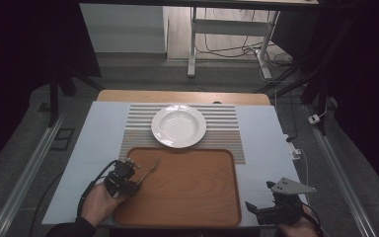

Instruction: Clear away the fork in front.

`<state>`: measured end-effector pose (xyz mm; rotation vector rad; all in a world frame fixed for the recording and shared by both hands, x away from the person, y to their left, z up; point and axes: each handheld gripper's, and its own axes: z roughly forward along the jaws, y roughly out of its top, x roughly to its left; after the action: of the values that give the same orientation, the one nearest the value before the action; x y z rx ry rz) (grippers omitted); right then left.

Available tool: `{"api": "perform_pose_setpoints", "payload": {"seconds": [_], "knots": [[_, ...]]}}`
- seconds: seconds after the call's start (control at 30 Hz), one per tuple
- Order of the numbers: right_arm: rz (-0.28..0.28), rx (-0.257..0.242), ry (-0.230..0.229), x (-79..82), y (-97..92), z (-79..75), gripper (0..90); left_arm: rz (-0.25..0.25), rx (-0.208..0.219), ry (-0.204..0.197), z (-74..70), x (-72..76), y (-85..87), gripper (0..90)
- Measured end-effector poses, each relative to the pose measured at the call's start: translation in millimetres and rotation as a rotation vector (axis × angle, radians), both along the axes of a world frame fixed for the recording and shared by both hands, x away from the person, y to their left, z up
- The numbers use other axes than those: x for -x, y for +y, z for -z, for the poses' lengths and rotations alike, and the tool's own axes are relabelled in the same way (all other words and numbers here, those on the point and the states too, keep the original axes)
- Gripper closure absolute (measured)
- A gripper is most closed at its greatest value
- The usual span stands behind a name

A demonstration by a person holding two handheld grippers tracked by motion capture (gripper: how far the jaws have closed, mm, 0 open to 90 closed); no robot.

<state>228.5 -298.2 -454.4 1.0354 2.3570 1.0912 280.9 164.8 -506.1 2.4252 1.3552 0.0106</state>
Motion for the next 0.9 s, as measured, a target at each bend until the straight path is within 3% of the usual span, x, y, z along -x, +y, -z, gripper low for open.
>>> {"api": "perform_pose_setpoints", "payload": {"seconds": [0.1,0.2,0.37,0.53,0.73,0.9], "knots": [[0.001,-0.001,0.001,0.0,-0.4,0.1,1.1,0.016,0.028,-0.023,-4.3,-0.6,3.2,63.9],[0.001,0.0,0.004,-0.3,-0.2,0.2,1.1,0.015,0.052,-0.078,-13.6,-3.4,6.2,62.6],[0.003,0.007,0.003,-0.1,0.4,0.2,1.1,0.027,0.088,-0.137,-25.3,-15.9,9.4,77.5],[0.001,0.013,0.003,0.1,1.0,0.6,1.1,0.045,0.136,-0.152,-27.5,-28.2,9.0,88.7],[-0.004,0.023,0.006,0.1,2.2,0.8,1.1,0.071,0.144,-0.176,-24.2,-42.4,3.8,88.9],[-0.007,0.029,0.01,-0.1,2.8,1.2,1.2,0.062,0.154,-0.151,-15.8,-57.8,-0.3,88.9]]}}
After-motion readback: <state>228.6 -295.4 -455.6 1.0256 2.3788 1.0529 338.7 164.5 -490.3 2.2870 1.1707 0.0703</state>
